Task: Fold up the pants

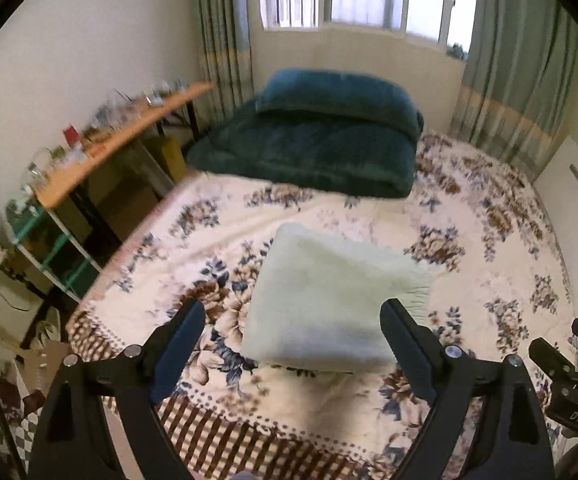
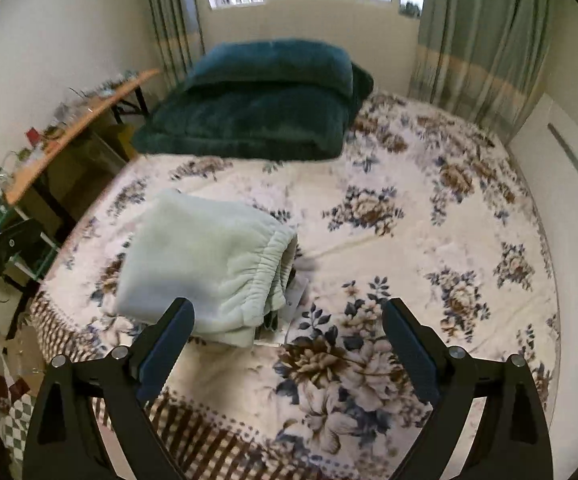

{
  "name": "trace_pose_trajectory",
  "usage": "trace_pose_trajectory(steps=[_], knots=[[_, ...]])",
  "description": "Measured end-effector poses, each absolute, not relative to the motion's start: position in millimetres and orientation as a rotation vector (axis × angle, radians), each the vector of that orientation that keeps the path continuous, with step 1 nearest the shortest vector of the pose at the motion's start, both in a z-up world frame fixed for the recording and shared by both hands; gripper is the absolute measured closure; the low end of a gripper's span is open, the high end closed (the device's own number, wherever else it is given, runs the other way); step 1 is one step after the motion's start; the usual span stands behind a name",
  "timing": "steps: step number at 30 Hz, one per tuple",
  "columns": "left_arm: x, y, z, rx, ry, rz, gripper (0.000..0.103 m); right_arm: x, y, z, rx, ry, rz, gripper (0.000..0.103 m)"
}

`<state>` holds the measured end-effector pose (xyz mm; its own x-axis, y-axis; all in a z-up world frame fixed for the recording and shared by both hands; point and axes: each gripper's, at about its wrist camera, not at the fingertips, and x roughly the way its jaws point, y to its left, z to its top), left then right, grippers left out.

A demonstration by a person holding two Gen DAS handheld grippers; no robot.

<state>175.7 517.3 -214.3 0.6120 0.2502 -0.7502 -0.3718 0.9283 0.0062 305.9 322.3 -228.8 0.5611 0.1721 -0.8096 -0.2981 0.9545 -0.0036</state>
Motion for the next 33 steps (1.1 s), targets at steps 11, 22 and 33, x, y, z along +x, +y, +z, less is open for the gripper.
trace_pose_trajectory(steps=[11,22,33], knots=[[52.6,420.7,-141.7,-0.159,0.727,0.416,0.013,159.5,235.2,-105.1,-0.167,0.795,0.377,0.006],[-41.7,338.6,-104.7,-0.190,0.691,0.549,0.006,38.9,147.9,-26.7,-0.166,0.704,0.491,0.005],[-81.9,319.4,-89.4,-0.189,0.701,0.534,0.000,-37.7,112.6,32.1,-0.167,0.639,0.507,0.005]])
